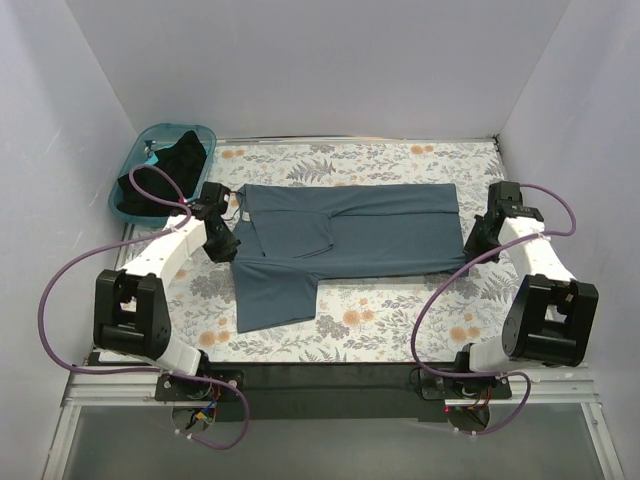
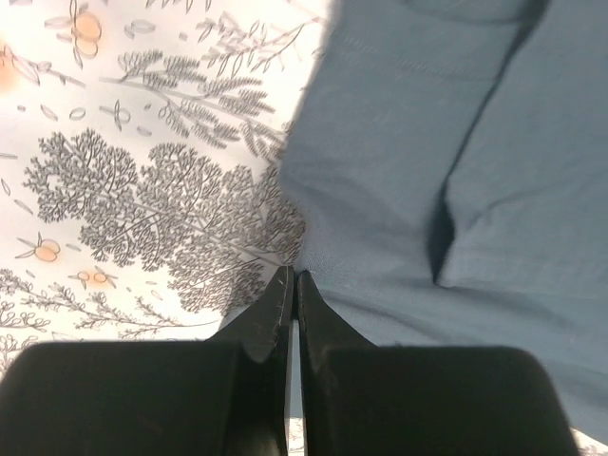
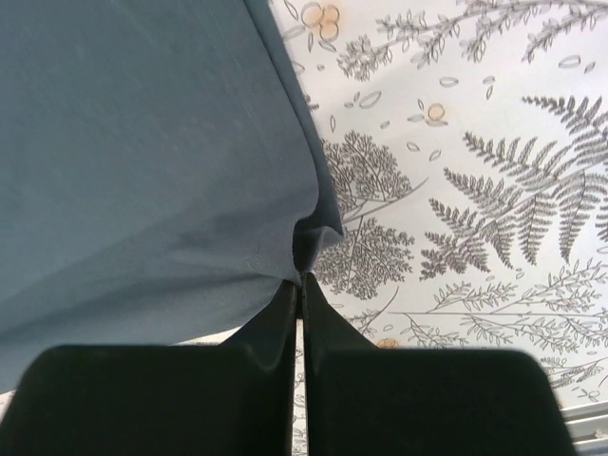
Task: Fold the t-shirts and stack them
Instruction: Fold the tshirt
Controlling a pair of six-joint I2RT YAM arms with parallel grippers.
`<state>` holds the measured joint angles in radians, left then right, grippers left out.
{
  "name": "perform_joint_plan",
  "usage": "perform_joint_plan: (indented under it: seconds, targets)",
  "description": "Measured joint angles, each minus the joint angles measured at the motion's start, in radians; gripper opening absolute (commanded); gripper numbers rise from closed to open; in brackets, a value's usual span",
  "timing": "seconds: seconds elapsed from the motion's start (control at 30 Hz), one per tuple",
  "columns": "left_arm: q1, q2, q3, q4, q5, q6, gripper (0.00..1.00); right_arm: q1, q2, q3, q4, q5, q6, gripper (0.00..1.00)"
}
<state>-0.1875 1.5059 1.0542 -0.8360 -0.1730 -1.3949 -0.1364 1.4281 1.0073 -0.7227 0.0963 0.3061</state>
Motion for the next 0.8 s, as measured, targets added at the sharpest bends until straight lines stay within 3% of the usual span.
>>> perform_joint_plan:
  seconds: [0.8]
  targets:
    - [0.049,0.262,0.27,0.023,0.066,0.053,0.0,0.0,0.281,0.271,-0.012,-0.037,-0.022,0.01]
